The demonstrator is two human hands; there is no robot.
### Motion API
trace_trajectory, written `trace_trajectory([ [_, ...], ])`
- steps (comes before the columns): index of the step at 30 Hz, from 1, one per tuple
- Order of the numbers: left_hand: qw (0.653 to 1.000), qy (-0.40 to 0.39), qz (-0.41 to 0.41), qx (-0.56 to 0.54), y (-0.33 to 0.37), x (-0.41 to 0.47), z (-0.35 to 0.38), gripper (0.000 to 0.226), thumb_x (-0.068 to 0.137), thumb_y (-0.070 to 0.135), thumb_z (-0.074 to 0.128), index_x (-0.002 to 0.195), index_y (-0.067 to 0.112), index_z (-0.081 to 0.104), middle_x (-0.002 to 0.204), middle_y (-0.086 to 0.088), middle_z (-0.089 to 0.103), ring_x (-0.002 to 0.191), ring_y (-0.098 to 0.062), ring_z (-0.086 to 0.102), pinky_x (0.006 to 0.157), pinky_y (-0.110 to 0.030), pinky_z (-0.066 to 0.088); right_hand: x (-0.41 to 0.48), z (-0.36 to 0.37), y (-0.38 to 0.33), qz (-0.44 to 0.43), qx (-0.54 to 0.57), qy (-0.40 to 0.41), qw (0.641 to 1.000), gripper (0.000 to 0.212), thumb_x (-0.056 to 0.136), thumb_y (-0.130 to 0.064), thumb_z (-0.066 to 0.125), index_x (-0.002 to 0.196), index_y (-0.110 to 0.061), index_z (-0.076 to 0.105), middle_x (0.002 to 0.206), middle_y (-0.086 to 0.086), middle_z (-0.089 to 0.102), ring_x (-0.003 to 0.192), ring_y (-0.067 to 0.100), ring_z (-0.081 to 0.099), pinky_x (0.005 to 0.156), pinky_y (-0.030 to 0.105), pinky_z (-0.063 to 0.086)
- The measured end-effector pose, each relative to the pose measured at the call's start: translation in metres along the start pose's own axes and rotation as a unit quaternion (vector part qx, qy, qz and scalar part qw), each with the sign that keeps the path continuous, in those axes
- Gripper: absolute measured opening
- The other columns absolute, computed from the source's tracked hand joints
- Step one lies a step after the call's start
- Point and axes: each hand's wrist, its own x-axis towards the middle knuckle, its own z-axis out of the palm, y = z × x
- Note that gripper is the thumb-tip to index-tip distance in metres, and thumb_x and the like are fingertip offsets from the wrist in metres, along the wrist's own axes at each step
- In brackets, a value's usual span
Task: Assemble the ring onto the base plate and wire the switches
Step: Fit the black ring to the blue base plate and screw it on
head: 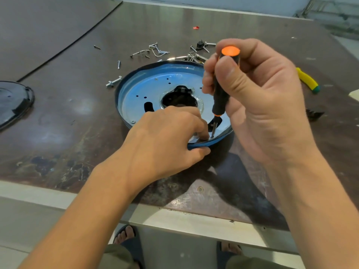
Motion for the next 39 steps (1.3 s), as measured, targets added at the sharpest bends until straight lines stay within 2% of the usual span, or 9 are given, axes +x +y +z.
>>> trace_trajectory([
  [4,1.0,0.003,0.005,0.006,0.001,0.0,0.0,0.027,0.086,0.059,0.06,0.103,0.04,0.07,0.106,0.02,0.06,0.093,-0.006,0.06,0.065,-0.033,0.054,0.002,-0.004,-0.002,-0.011,0.019,0.026,0.999,0.016,0.089,-0.003,0.063,0.1,-0.009,0.053,0.084,0.008,0.071,0.077,0.023,0.071,0.076,0.034,0.055],
  [9,1.0,0.009,0.002,0.01,0.001,0.0,-0.001,0.024,0.085,0.057,0.061,0.099,0.04,0.07,0.1,0.019,0.06,0.087,-0.006,0.059,0.059,-0.028,0.049,0.006,-0.018,-0.001,-0.003,0.045,0.079,0.996,0.015,0.096,-0.005,0.057,0.096,-0.012,0.044,0.075,0.008,0.058,0.059,0.017,0.052,0.064,0.034,0.041],
  [11,1.0,0.006,0.003,0.012,0.001,-0.001,-0.001,0.024,0.085,0.058,0.06,0.099,0.04,0.069,0.1,0.019,0.059,0.087,-0.006,0.058,0.06,-0.029,0.05,0.006,-0.019,-0.001,0.016,0.044,0.044,0.998,0.008,0.104,-0.017,0.044,0.1,-0.012,0.049,0.077,0.007,0.055,0.062,0.017,0.048,0.065,0.034,0.037],
  [14,1.0,0.002,0.0,0.013,0.002,0.0,-0.001,0.024,0.085,0.058,0.059,0.099,0.042,0.068,0.1,0.019,0.058,0.088,-0.006,0.058,0.062,-0.032,0.052,0.003,-0.02,-0.002,0.034,0.06,0.008,0.998,0.034,0.107,-0.023,0.029,0.112,-0.004,0.057,0.083,0.008,0.059,0.072,0.02,0.05,0.071,0.034,0.041],
  [20,1.0,0.004,0.003,0.013,0.002,0.001,-0.001,0.022,0.085,0.058,0.06,0.098,0.042,0.066,0.1,0.02,0.059,0.088,-0.006,0.058,0.06,-0.03,0.051,0.002,-0.02,-0.002,-0.004,0.034,0.01,0.999,0.011,0.1,-0.007,0.047,0.103,-0.004,0.057,0.088,0.009,0.072,0.094,0.029,0.069,0.088,0.04,0.053],
  [26,1.0,0.003,0.003,0.016,0.002,0.0,-0.001,0.024,0.085,0.059,0.059,0.1,0.042,0.066,0.099,0.021,0.057,0.085,-0.005,0.057,0.058,-0.027,0.049,0.005,-0.017,0.0,-0.005,0.033,0.048,0.998,0.007,0.098,-0.011,0.053,0.091,-0.011,0.05,0.07,0.005,0.056,0.062,0.02,0.053,0.059,0.038,0.033],
  [31,1.0,0.004,0.002,0.015,0.002,0.0,-0.001,0.024,0.085,0.058,0.059,0.101,0.042,0.066,0.098,0.021,0.056,0.085,-0.004,0.056,0.057,-0.025,0.046,0.005,-0.019,-0.001,0.036,0.065,0.017,0.997,0.047,0.108,-0.031,0.022,0.108,-0.002,0.061,0.077,0.006,0.055,0.071,0.021,0.047,0.071,0.032,0.04],
  [37,1.0,0.004,0.003,0.015,0.002,0.0,0.0,0.026,0.086,0.059,0.059,0.103,0.041,0.067,0.103,0.021,0.058,0.09,-0.004,0.058,0.061,-0.026,0.049,0.001,-0.016,-0.002,0.024,0.071,-0.016,0.997,0.027,0.096,-0.027,0.048,0.1,-0.005,0.063,0.09,0.008,0.066,0.087,0.025,0.06,0.087,0.036,0.05],
  [39,1.0,0.007,0.004,0.016,0.002,0.0,0.0,0.026,0.086,0.059,0.059,0.103,0.041,0.067,0.103,0.021,0.058,0.09,-0.004,0.058,0.059,-0.025,0.047,0.001,-0.013,-0.003,0.015,0.058,-0.028,0.998,0.025,0.091,-0.027,0.052,0.098,-0.006,0.062,0.088,0.007,0.066,0.084,0.025,0.06,0.079,0.035,0.048],
])
